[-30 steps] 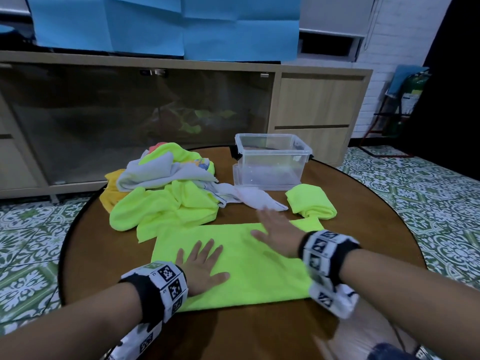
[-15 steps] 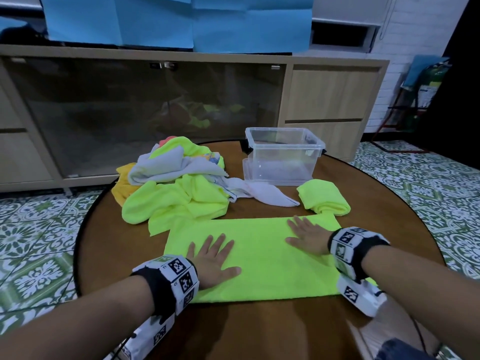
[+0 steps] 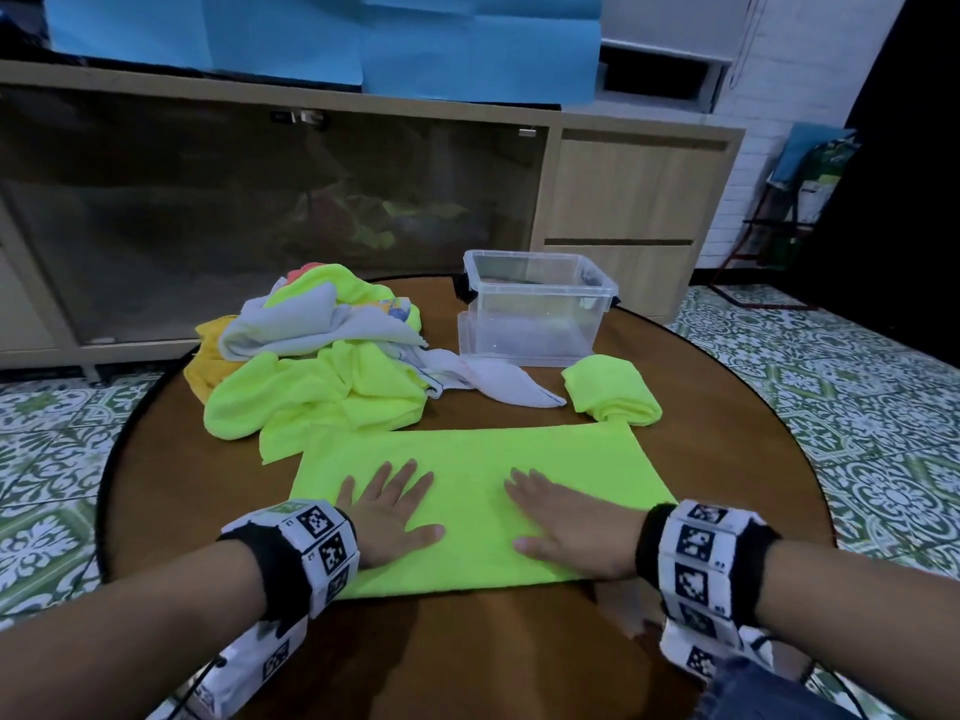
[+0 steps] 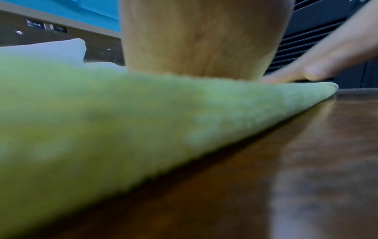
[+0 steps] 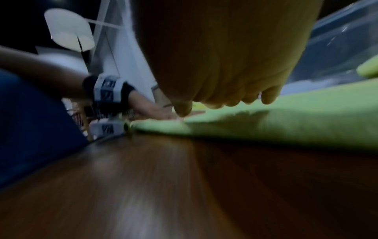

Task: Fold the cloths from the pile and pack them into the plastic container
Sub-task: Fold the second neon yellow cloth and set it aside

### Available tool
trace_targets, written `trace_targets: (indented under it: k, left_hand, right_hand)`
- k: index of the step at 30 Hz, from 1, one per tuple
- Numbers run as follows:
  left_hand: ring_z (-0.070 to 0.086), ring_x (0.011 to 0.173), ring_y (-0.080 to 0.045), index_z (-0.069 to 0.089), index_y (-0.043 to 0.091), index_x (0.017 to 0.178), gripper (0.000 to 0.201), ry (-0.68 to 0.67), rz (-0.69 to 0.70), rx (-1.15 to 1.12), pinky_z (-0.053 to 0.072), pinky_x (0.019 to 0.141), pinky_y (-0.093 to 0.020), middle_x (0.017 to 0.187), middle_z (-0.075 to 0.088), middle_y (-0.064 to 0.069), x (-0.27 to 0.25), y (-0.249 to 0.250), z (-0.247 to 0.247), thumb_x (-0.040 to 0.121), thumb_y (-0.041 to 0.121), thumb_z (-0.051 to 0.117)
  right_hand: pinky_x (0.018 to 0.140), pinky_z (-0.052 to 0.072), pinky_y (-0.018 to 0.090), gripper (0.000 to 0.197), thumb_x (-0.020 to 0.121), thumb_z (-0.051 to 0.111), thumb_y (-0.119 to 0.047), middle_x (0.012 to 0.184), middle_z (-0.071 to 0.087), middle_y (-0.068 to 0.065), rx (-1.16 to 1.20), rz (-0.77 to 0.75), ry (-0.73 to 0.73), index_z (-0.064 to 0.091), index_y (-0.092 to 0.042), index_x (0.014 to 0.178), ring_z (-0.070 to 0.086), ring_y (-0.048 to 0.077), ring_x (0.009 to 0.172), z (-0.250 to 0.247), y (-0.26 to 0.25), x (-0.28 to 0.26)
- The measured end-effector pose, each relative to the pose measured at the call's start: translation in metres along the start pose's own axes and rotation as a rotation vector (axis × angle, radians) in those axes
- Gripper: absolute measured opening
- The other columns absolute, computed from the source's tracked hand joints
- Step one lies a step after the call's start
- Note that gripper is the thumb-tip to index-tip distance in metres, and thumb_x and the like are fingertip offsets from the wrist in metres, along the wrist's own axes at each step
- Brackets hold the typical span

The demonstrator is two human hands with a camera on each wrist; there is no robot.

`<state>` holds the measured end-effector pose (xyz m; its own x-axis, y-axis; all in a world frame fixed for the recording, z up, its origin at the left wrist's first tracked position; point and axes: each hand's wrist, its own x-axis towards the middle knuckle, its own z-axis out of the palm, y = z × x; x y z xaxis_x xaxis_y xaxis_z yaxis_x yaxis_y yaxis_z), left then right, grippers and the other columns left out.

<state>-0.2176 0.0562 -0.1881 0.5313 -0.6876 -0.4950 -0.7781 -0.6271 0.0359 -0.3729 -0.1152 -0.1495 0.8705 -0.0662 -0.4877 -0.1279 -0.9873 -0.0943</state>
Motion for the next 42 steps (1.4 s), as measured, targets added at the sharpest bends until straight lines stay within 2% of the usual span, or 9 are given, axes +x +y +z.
trace_targets:
  k: [4, 8, 12, 14, 16, 24, 31, 38, 42]
  left_hand:
    - [-0.023, 0.143, -0.020, -0.020, 0.029, 0.147, 0.124, -0.020, 0.036, -0.029, -0.008, 0.113, -0.053, 0.152, -0.031, 0.005, -0.001, 0.000, -0.003, 0.042, 0.096, -0.015]
    - [-0.022, 0.143, -0.020, -0.020, 0.029, 0.146, 0.157, -0.032, 0.032, -0.005, -0.007, 0.113, -0.052, 0.152, -0.031, 0.005, -0.003, 0.001, -0.004, 0.002, 0.091, -0.027]
    - [-0.021, 0.143, -0.022, -0.019, 0.027, 0.147, 0.126, -0.073, 0.010, -0.010, -0.005, 0.114, -0.052, 0.153, -0.030, 0.003, -0.005, 0.003, -0.012, 0.042, 0.097, -0.014]
    - [-0.017, 0.144, -0.025, -0.015, 0.023, 0.149, 0.085, -0.058, -0.034, 0.045, -0.002, 0.116, -0.053, 0.155, -0.025, -0.001, -0.007, 0.013, -0.019, 0.087, 0.073, 0.014]
    - [-0.014, 0.145, -0.027, -0.012, 0.020, 0.150, 0.076, -0.010, -0.016, 0.133, -0.002, 0.116, -0.052, 0.156, -0.020, -0.004, -0.007, 0.034, -0.035, 0.096, 0.057, 0.026]
    - [-0.013, 0.145, -0.027, -0.007, 0.021, 0.151, 0.074, 0.051, 0.254, 0.064, -0.004, 0.115, -0.054, 0.157, -0.016, -0.003, 0.023, 0.156, -0.029, 0.096, 0.055, 0.030]
    - [-0.023, 0.143, -0.020, -0.018, 0.028, 0.147, 0.076, 0.027, 0.305, 0.201, -0.012, 0.115, -0.050, 0.153, -0.028, 0.003, 0.014, 0.089, -0.001, 0.089, 0.068, 0.012]
    - [-0.024, 0.142, -0.018, -0.037, 0.028, 0.129, 0.113, -0.036, 0.200, 0.273, -0.009, 0.116, -0.039, 0.140, -0.039, 0.009, -0.032, -0.036, -0.001, 0.034, 0.089, -0.034]
    - [-0.017, 0.144, -0.017, -0.030, 0.017, 0.141, 0.112, -0.003, -0.026, 0.209, -0.003, 0.119, -0.037, 0.145, -0.034, 0.006, -0.035, -0.077, -0.006, 0.055, 0.088, -0.022]
  right_hand:
    - [0.116, -0.005, 0.032, 0.118, 0.051, -0.013, -0.081, 0.156, -0.019, 0.006, -0.045, -0.002, -0.005, -0.013, -0.014, 0.149, -0.015, 0.019, 0.145, 0.023, 0.027, -0.002]
    - [0.116, -0.005, 0.035, 0.139, 0.031, -0.028, -0.092, 0.153, -0.026, 0.003, -0.049, 0.204, 0.004, -0.019, -0.016, 0.147, -0.016, 0.020, 0.144, 0.022, 0.080, -0.018]
    - [0.117, -0.005, 0.036, 0.145, 0.020, -0.032, -0.091, 0.152, -0.027, 0.004, 0.003, 0.364, -0.035, -0.024, -0.020, 0.145, -0.017, 0.019, 0.144, 0.022, 0.107, -0.040]
    - [0.117, -0.005, 0.037, 0.146, 0.018, -0.034, -0.090, 0.154, -0.025, 0.006, 0.000, 0.391, -0.044, -0.023, -0.019, 0.145, -0.017, 0.020, 0.144, 0.020, 0.107, -0.041]
    - [0.117, -0.006, 0.037, 0.147, 0.019, -0.034, -0.089, 0.154, -0.025, 0.006, -0.035, 0.373, -0.019, -0.023, -0.017, 0.146, -0.017, 0.021, 0.144, 0.012, 0.104, -0.037]
    - [0.118, 0.004, 0.044, 0.102, 0.087, 0.049, -0.059, 0.155, -0.023, 0.006, -0.023, 0.279, -0.250, -0.017, -0.013, 0.148, -0.013, 0.024, 0.145, -0.017, 0.077, -0.013]
    - [0.118, 0.001, 0.045, 0.167, 0.012, 0.022, -0.103, 0.153, -0.029, 0.004, -0.013, 0.135, -0.263, -0.023, -0.014, 0.146, -0.020, 0.024, 0.143, -0.008, 0.094, -0.010]
    - [0.117, 0.000, 0.044, 0.162, 0.016, 0.025, -0.102, 0.153, -0.030, 0.001, 0.005, 0.131, -0.256, -0.024, -0.017, 0.146, -0.021, 0.022, 0.143, -0.007, 0.097, -0.009]
    - [0.118, 0.002, 0.042, 0.120, 0.069, 0.050, -0.076, 0.155, -0.024, 0.000, 0.008, 0.237, -0.285, -0.019, -0.019, 0.148, -0.015, 0.019, 0.145, -0.019, 0.086, -0.014]
